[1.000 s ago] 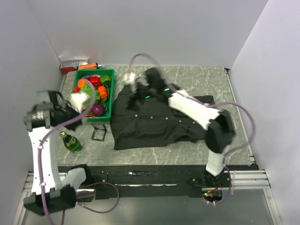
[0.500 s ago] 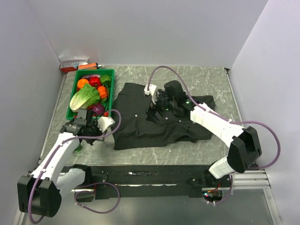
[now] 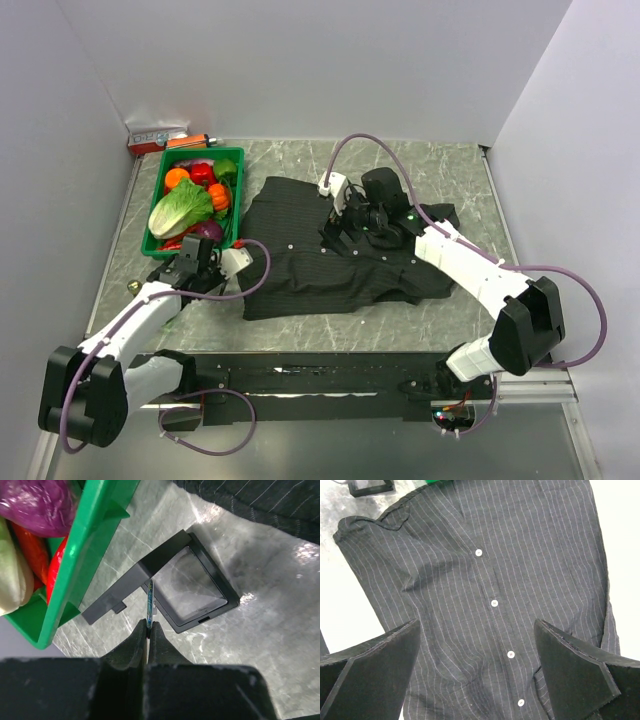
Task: Remove the brooch from the garment
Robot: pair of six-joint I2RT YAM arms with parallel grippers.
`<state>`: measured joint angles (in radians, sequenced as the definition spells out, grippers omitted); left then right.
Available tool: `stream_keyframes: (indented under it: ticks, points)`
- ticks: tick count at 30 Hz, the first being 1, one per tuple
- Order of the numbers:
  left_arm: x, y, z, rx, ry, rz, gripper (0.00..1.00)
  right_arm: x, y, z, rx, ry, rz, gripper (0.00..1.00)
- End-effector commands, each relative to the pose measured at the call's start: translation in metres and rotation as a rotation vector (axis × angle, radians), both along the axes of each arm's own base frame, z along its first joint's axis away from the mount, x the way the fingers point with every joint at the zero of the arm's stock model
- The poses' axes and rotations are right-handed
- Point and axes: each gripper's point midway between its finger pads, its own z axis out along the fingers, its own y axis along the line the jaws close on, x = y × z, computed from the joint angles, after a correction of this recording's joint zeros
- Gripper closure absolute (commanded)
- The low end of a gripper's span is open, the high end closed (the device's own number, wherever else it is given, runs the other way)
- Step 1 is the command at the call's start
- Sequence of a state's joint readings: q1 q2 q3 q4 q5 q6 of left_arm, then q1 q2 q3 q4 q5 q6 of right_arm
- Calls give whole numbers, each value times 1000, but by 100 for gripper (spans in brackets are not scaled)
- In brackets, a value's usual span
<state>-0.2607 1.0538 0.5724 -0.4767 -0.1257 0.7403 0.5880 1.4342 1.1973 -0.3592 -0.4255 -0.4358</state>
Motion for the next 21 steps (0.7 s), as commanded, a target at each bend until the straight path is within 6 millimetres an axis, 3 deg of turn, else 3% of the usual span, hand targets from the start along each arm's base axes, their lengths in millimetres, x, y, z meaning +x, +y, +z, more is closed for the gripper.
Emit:
stream_keyframes:
  ticks: [1,12,21]
  points:
    - [11,0,7,11,-41,0,99,11,2,18,27,-60,-14,0]
    - [2,2,-14,53,-12,-39,99,12,1,16,20,-62,-16,0]
    - [6,0,-22,79,-13,-67,99,19,-3,19,9,-85,-32,0]
